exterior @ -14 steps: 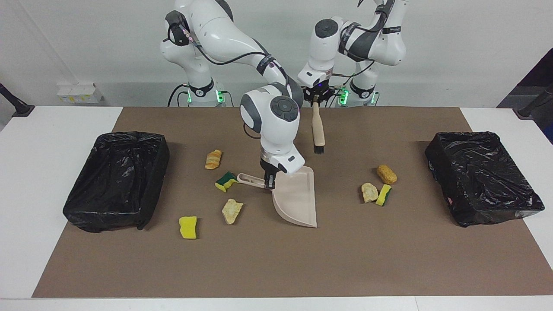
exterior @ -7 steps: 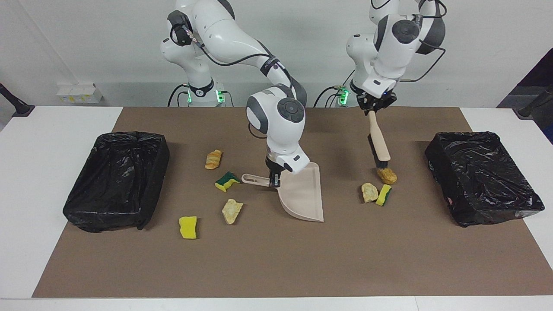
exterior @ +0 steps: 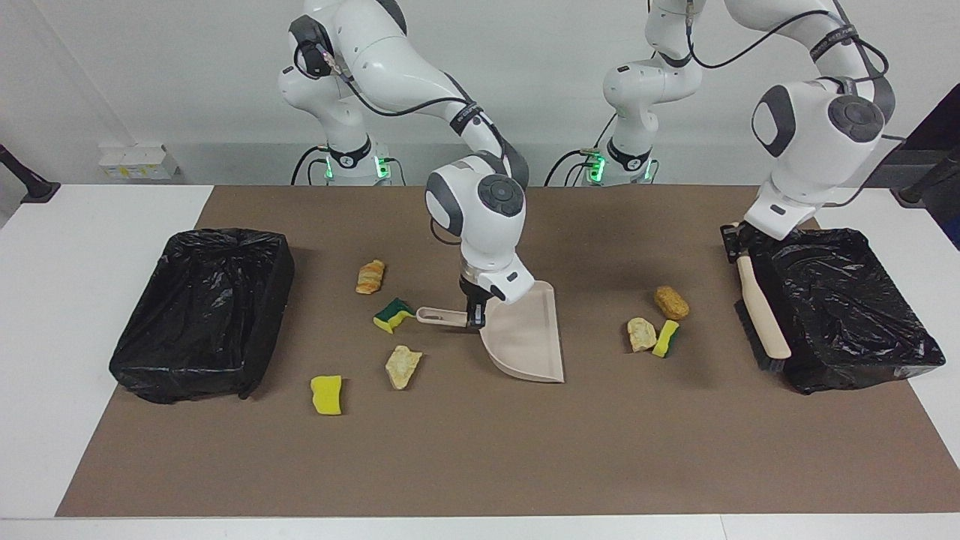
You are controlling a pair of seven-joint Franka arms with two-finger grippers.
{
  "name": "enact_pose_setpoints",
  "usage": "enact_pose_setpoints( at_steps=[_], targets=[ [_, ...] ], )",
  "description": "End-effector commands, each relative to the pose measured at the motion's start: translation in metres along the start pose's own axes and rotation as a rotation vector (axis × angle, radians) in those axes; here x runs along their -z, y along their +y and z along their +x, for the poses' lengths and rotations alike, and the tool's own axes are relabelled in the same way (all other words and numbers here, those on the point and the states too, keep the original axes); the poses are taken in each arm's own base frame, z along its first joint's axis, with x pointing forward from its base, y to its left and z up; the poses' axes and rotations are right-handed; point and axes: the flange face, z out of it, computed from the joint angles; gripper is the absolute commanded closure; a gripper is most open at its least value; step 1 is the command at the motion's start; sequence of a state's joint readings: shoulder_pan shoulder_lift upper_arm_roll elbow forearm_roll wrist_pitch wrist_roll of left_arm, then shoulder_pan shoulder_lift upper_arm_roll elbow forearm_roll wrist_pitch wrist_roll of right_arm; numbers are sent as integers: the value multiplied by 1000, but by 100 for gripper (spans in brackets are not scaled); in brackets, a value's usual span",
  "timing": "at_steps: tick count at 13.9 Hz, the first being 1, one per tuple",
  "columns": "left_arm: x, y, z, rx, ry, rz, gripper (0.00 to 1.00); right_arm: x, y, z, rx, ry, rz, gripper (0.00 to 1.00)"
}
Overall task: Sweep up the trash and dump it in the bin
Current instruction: 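Sweep bread pieces toward the dustpan with the left gripper's brush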
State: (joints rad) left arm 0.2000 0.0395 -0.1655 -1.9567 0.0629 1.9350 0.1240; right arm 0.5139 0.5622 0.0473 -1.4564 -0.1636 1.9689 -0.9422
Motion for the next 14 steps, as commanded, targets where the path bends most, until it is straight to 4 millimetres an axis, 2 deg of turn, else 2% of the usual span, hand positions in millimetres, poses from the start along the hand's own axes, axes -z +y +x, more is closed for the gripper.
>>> enact_pose_setpoints(
  at_steps=[1, 3, 4, 6, 10, 11, 14],
  targets=[
    [-36, -7, 10, -30, -18, 3, 100, 0, -9, -9, 14, 6, -3, 57],
    [-57, 8, -4, -40, -73, -4, 100, 0, -8, -10, 15, 4, -3, 54],
    [-68, 22, -11, -45, -100, -6, 100, 1, -8, -10, 16, 5, -5, 40],
    [-80, 39, -26, -43, -128, -8, 100, 0, -9, -11, 34, -1, -5, 39],
    [-87, 89, -50, -12, -157, -30, 100, -14, -23, -17, 53, 8, -22, 40],
    [-86, 104, -50, -7, -157, -52, 100, -14, -24, -17, 55, 6, -21, 46],
    [-84, 147, -52, 16, -154, -103, 100, -12, -23, -16, 54, 7, -28, 88]
  ],
)
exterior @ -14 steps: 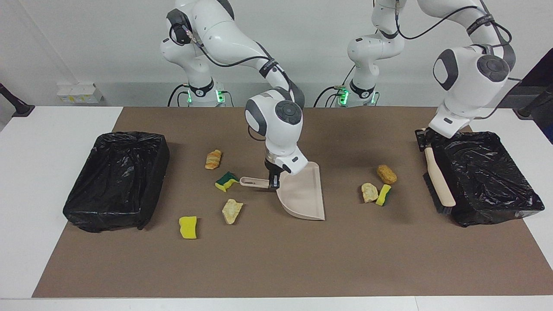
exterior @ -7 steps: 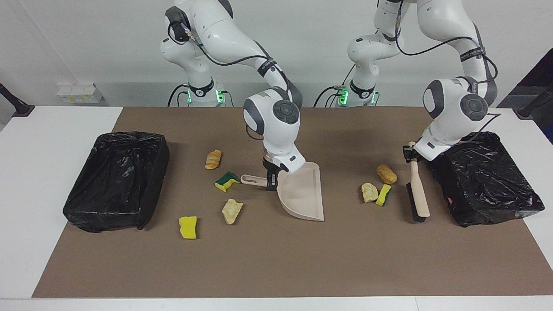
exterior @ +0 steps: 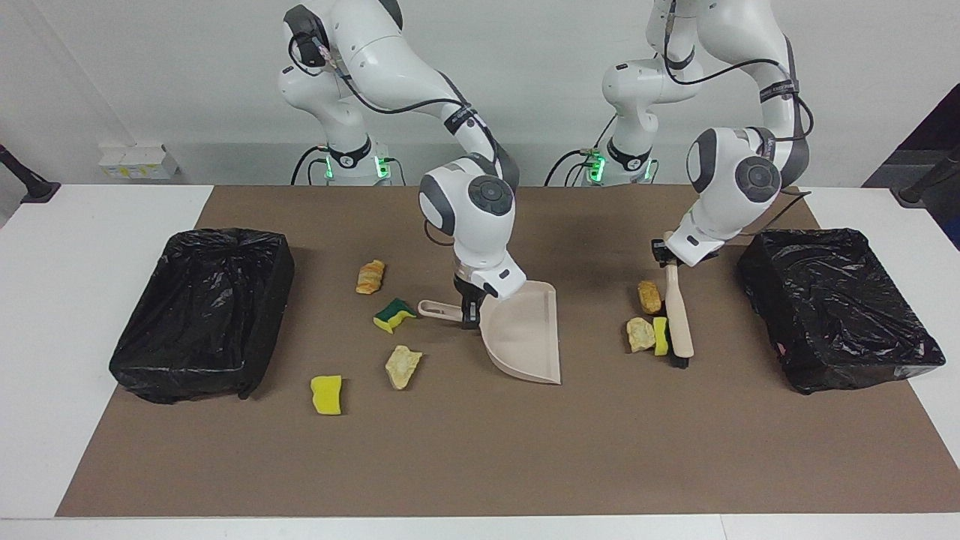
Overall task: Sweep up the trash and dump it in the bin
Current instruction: 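Sweep bread pieces toward the dustpan with the left gripper's brush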
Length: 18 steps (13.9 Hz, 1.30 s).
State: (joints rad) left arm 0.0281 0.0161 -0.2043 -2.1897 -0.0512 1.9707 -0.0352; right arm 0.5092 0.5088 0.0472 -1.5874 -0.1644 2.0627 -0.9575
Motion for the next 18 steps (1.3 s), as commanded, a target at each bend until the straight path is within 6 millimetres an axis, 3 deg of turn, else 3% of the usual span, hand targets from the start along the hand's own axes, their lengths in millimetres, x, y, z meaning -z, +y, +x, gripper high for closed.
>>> enact_pose_setpoints(
  at_steps=[1, 3, 5, 9, 11, 13, 15, 18],
  targets=[
    [0, 35, -11, 37, 18, -50, 100, 5, -7, -6, 33, -4, -17, 100],
    [0, 65, -12, 24, 25, -97, 100, 8, -6, -4, 31, -1, -25, 100],
    [-15, 103, -10, -11, 44, -101, 100, 9, -7, -1, 33, 0, -29, 100],
    [-17, 152, -20, -39, 29, -162, 100, 11, -6, 2, 56, 7, -67, 100],
    [-6, 164, -23, -53, -11, -187, 100, 11, -6, 3, 60, 4, -67, 100],
    [18, 157, -25, -43, -44, -203, 100, 11, -6, 3, 66, -2, -71, 100],
    [41, 130, -25, 1, -58, -214, 100, 11, -6, 3, 69, -2, -71, 100],
    [84, 90, -49, 105, -73, -223, 100, 12, -6, 3, 99, -2, -72, 100]
  ],
)
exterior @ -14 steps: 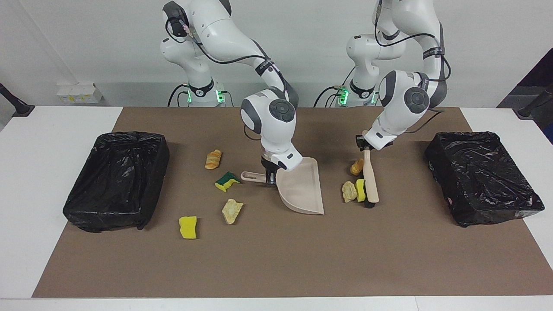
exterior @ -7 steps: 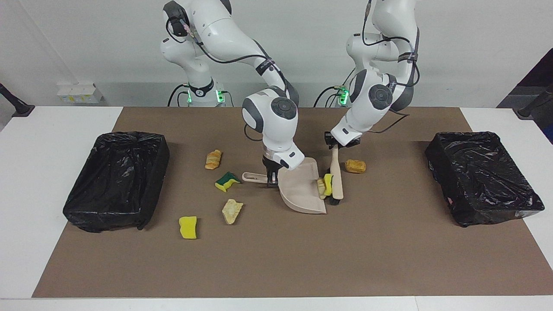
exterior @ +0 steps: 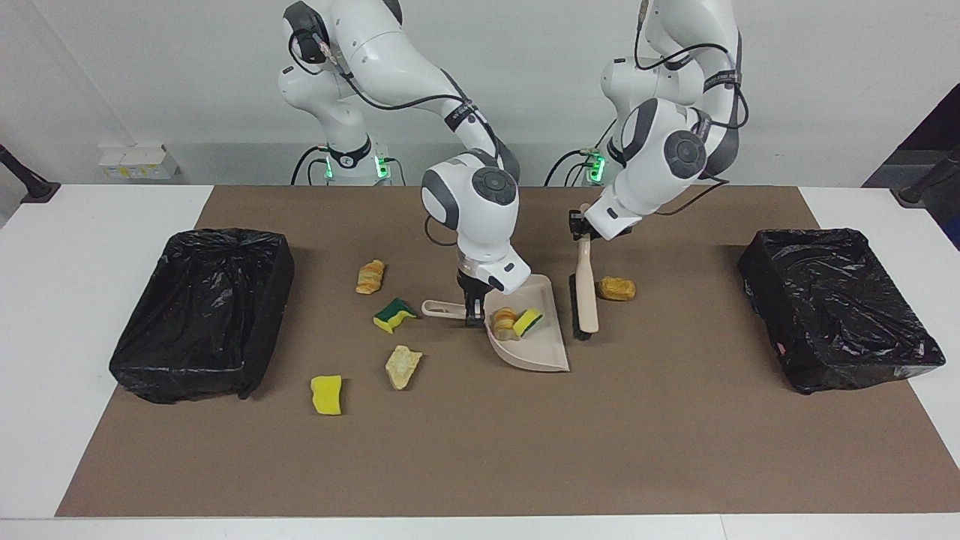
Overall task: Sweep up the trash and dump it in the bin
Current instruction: 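Sweep bread pieces toward the dustpan with the left gripper's brush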
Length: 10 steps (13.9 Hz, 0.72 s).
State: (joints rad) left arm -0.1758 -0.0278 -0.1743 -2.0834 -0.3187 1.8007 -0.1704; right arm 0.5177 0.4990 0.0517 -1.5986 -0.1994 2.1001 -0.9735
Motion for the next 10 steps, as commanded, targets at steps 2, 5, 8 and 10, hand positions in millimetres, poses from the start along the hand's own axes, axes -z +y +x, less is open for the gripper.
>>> enact_pose_setpoints(
  at_steps=[2, 5, 8, 10],
  targets=[
    [38, -29, -32, 248, -16, -6, 100, 5, -3, -4, 84, 0, -24, 100],
    [31, -48, -45, 442, -23, 2, 100, 5, -3, -3, 128, 1, -29, 100],
    [11, -101, -76, 588, -25, 25, 100, 10, -13, 10, 191, -54, -35, 100],
    [-3, -106, -87, 526, -34, 33, 100, 15, -12, 10, 166, -61, -32, 100]
  ],
)
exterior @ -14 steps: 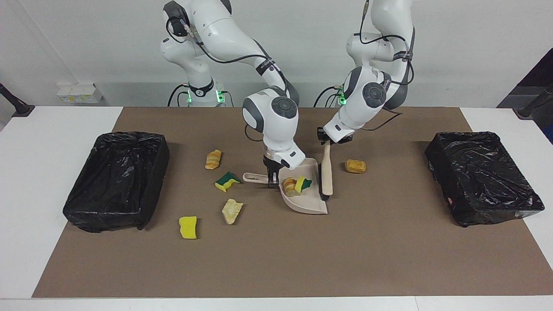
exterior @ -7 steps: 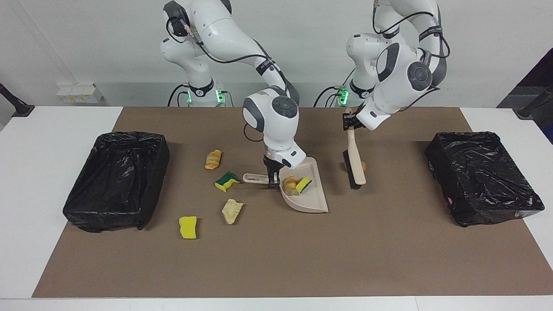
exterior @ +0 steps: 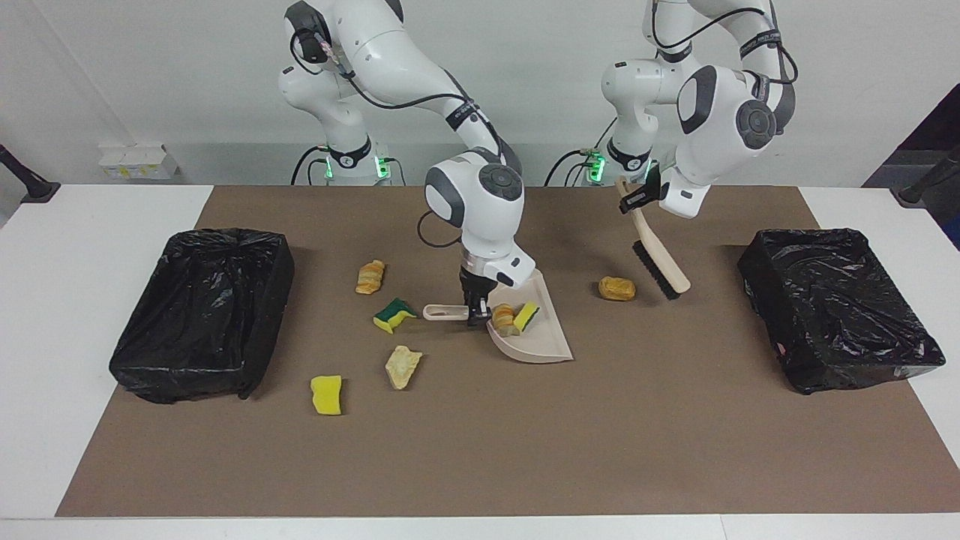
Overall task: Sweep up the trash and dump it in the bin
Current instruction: 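Sweep more bread and sponge into the dustpan with the brush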
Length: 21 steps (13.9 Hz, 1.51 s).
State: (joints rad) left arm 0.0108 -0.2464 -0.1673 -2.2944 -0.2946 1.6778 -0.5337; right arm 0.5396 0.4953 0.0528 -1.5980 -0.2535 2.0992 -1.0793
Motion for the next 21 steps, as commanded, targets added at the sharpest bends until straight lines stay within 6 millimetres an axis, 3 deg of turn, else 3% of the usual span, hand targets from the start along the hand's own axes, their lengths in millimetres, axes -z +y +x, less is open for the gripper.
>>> enact_pose_setpoints(
  at_steps=[1, 2, 4, 8, 12, 18, 21],
  targets=[
    [-20, -13, -17, -50, 35, 15, 100, 15, -5, -2, -10, -42, 22, 100],
    [-33, 4, -22, -117, 49, 28, 100, 19, -5, -4, -21, -51, 32, 100],
    [-60, 21, -23, -158, 57, 46, 100, 19, -5, -3, -32, -61, 33, 100],
    [-85, 62, -35, -254, 93, 59, 100, 16, -10, -5, -30, -106, 50, 100],
    [-91, 95, -54, -333, 106, 38, 100, 15, -10, -5, -37, -103, 42, 100],
    [-113, 151, -117, -395, 71, -88, 100, 10, -9, -8, -45, -92, 37, 100],
    [-103, 167, -117, -390, 50, -116, 100, 10, -8, -8, -49, -84, 33, 100]
  ],
)
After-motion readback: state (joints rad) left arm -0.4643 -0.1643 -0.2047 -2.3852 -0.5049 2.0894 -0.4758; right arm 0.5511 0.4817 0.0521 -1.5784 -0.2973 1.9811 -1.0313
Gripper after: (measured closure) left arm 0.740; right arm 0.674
